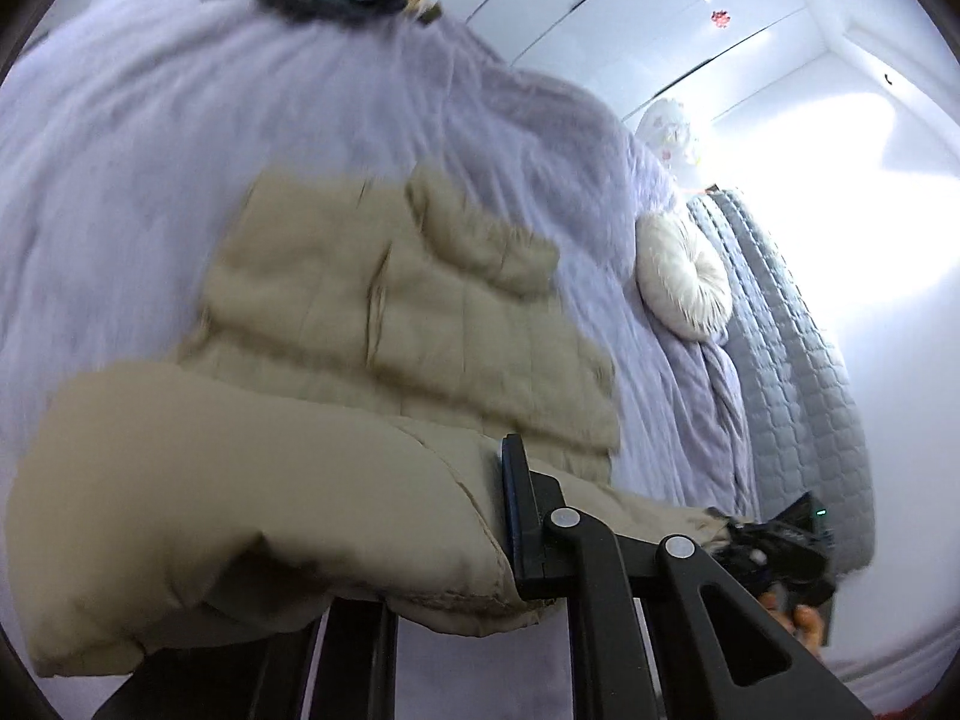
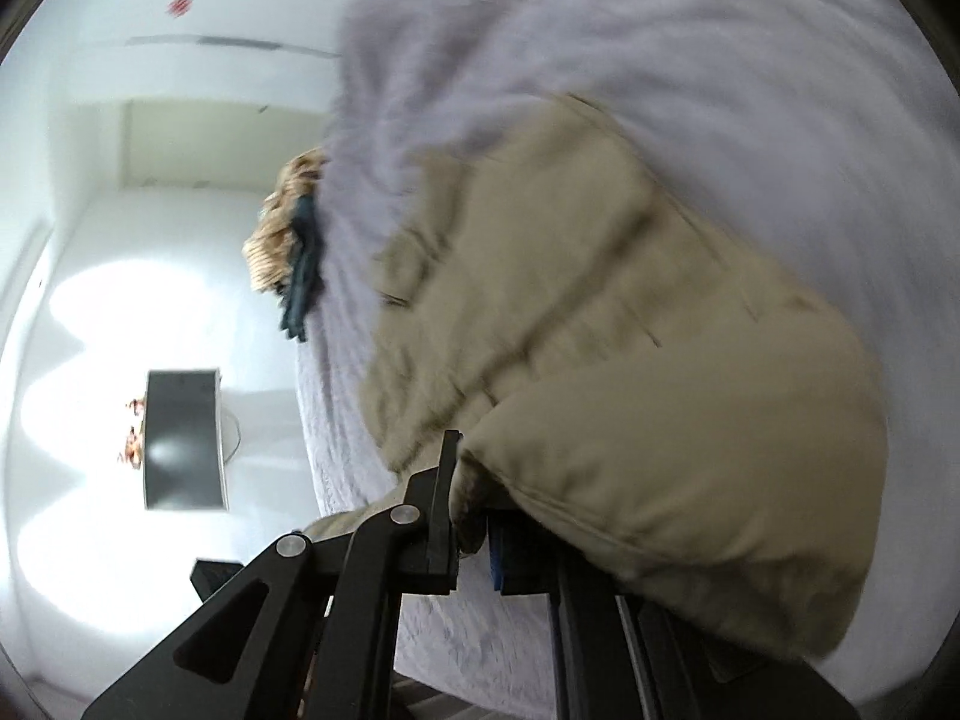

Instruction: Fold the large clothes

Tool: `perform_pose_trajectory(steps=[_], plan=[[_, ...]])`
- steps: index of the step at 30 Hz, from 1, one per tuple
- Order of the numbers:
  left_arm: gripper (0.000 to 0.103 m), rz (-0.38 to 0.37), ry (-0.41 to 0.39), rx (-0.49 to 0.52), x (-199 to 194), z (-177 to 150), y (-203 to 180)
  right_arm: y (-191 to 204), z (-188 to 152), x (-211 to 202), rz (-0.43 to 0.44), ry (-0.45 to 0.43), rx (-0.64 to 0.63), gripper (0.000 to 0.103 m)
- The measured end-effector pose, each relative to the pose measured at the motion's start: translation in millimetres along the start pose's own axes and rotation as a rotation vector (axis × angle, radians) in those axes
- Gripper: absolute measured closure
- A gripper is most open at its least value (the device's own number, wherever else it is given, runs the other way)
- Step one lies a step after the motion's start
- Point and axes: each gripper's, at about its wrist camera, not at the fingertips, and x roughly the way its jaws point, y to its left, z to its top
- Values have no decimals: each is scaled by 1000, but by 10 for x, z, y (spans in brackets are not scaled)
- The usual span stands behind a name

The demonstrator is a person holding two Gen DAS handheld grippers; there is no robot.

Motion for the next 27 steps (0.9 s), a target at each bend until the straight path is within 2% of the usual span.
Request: perform_pose_trajectory(steps=[6, 8, 11, 15, 20, 23, 27], plan=[[89, 76, -40, 34, 422, 802, -129, 526, 862, 360, -8, 25, -127, 95], [89, 97, -18, 55, 678, 1083, -80, 608, 1110, 571, -35, 27, -150, 95], [89, 137, 37, 77, 1100, 1358, 54, 546, 1476, 1007, -69, 35, -110, 95], [89, 195, 99, 99, 1612, 1536, 297, 326, 1766, 1509, -106, 33, -70, 95], [88, 215, 127, 102, 2166, 1586, 586, -44, 1981, 2054, -158, 34, -46, 95], [88, 220, 133, 92, 2365, 1586, 709, -192, 2025, 2240, -150, 37, -29, 95], [88, 238, 134, 96, 2382, 1587, 699, -193, 2024, 2276, -153, 36, -36, 95]])
